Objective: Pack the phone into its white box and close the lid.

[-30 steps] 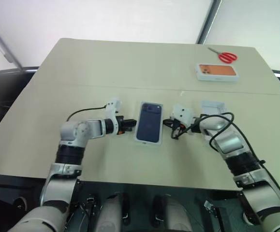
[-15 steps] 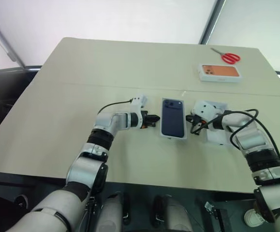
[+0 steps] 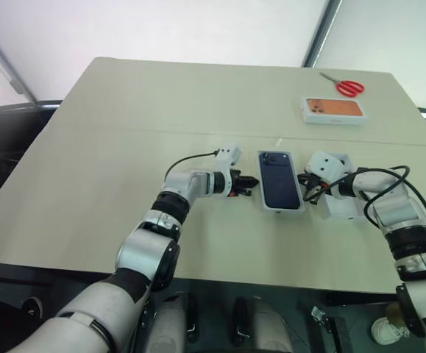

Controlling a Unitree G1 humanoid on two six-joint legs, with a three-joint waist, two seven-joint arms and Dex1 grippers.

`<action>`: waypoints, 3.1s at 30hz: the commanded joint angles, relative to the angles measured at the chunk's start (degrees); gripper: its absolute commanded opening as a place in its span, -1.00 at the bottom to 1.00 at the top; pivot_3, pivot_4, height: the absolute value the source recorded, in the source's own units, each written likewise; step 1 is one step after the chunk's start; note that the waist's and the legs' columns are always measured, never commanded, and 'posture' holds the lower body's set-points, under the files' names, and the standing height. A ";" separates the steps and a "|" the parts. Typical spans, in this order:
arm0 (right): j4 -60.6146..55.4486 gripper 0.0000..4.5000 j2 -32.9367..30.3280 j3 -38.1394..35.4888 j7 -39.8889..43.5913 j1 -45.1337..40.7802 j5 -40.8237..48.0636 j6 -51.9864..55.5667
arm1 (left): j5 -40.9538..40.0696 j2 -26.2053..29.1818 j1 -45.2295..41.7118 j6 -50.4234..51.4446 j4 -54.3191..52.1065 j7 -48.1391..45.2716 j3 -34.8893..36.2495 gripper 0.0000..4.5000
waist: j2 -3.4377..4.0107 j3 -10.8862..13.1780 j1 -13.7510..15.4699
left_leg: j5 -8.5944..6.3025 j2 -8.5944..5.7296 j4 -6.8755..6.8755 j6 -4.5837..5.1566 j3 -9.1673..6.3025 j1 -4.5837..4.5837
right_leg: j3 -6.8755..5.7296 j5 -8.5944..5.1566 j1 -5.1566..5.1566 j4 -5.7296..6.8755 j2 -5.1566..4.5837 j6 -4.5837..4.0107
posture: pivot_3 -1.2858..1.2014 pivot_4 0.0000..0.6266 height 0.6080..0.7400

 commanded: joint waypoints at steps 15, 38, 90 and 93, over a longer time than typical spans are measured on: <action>-5.22 -0.97 -2.88 0.00 7.95 0.78 1.00 4.22 | 0.83 4.47 0.33 -0.90 -3.50 -0.27 2.61 -1.00 | 0.02 0.02 -1.81 | 0.02 0.05 -0.01 0.00 0.00 0.00 | 0.00 0.00 -0.03 0.08 0.07 0.00 | 0.03 -0.52 0.96; -15.88 -0.97 -1.10 -1.26 11.84 3.76 7.67 14.57 | 1.64 2.70 1.21 -1.47 -4.27 0.52 2.27 -1.00 | 0.02 0.02 -2.65 | 0.03 0.07 -0.01 -0.02 0.00 0.00 | 0.00 0.00 -0.05 0.11 0.11 0.00 | 0.03 -0.52 0.96; -32.41 0.98 -5.37 -3.80 -10.10 -3.62 16.92 76.83 | -8.53 36.51 34.61 -24.05 -54.35 -28.30 6.30 1.00 | 0.25 0.06 -2.65 | -0.04 0.06 -0.11 -0.20 0.04 -0.08 | 0.04 0.02 -0.21 0.10 -0.04 -0.07 | 0.03 -0.52 0.96; -28.99 0.98 -2.07 -6.29 -15.32 -6.10 15.90 79.42 | -8.40 35.58 35.98 -24.75 -56.00 -27.38 5.62 1.00 | 0.24 0.05 -2.69 | -0.03 0.04 -0.03 -0.17 0.05 -0.14 | 0.04 0.03 -0.24 0.10 -0.04 -0.06 | 0.03 -0.52 0.96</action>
